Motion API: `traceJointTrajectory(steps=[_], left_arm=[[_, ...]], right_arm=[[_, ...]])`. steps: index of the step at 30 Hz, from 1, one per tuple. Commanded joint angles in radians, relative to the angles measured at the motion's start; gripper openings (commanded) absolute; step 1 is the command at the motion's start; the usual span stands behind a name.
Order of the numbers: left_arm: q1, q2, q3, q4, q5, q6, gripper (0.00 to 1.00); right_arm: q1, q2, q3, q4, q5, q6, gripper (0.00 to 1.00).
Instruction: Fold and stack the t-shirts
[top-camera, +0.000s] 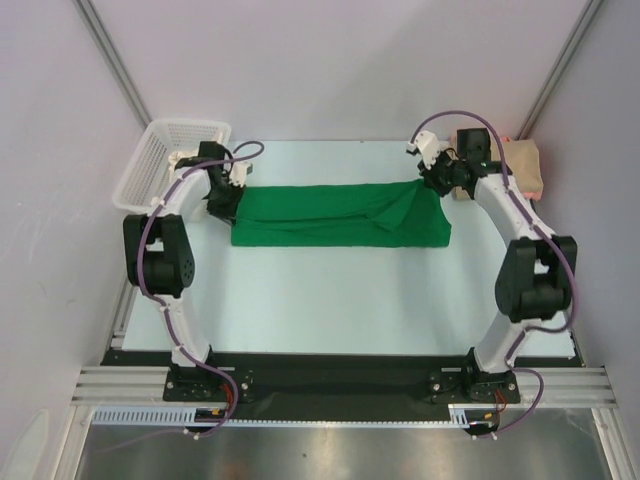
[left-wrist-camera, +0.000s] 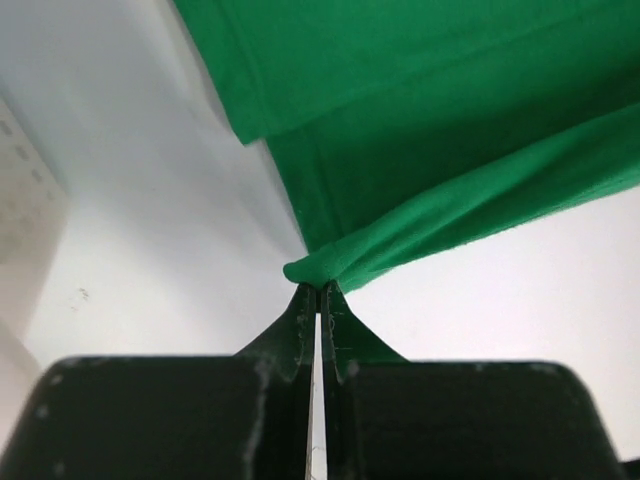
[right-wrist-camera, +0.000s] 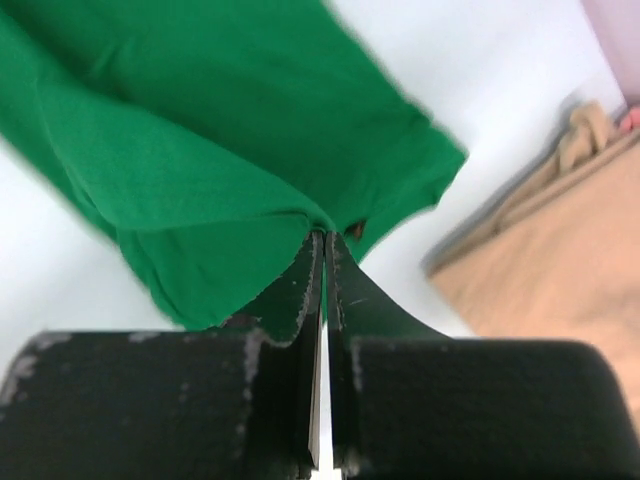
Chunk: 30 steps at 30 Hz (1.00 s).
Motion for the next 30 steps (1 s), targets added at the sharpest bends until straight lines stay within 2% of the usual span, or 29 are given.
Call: traceJointTrajectory(steps=[1, 2, 3, 4, 6, 7, 9, 13, 17, 20, 24, 30], left_arm=[[0.004, 0.004, 0.081, 0.113, -0.08, 0.01, 0.05], [0.004, 0.017, 0.114, 0.128, -0.099, -0.005, 0.12], [0.003, 0.027, 0.139, 0.14, -0.107, -0.007, 0.24], [0.001, 0.035, 0.163, 0.136, -0.13, -0.006, 0.27], [-0.002, 0.05, 0.216, 0.125, -0.162, -0.009, 0.28], [-0.003, 0.049, 0.217, 0.127, -0.167, -0.006, 0.33], [-0.005, 0.038, 0.204, 0.137, -0.164, -0.007, 0.34], [-0.022, 0.003, 0.144, 0.137, -0.141, -0.018, 0.34], [-0.062, -0.034, 0.055, 0.125, -0.084, -0.001, 0.33], [-0.08, -0.04, -0.012, 0.124, -0.066, 0.013, 0.32], [-0.08, -0.028, -0.077, 0.125, -0.035, 0.002, 0.3], [-0.08, 0.014, -0.12, 0.131, -0.038, -0.002, 0.28]], right_arm=[[-0.001, 0.158, 0.176, 0.083, -0.004, 0.084, 0.0], [-0.003, 0.187, 0.212, 0.108, 0.008, 0.103, 0.0], [0.0, 0.213, 0.236, 0.114, 0.03, 0.117, 0.09], [0.008, 0.219, 0.25, 0.126, 0.047, 0.124, 0.32], [0.016, 0.195, 0.23, 0.183, 0.097, 0.126, 0.41], [0.016, 0.181, 0.206, 0.185, 0.094, 0.129, 0.46], [0.013, 0.118, 0.16, 0.179, 0.085, 0.141, 0.51], [0.014, 0.008, 0.025, 0.182, 0.076, 0.164, 0.54], [0.02, -0.023, -0.053, 0.066, -0.019, 0.166, 0.53], [0.045, 0.006, -0.073, 0.004, -0.056, 0.146, 0.52], [0.062, 0.072, -0.064, 0.008, -0.07, 0.158, 0.49], [0.066, 0.219, 0.031, -0.022, -0.068, 0.141, 0.46]])
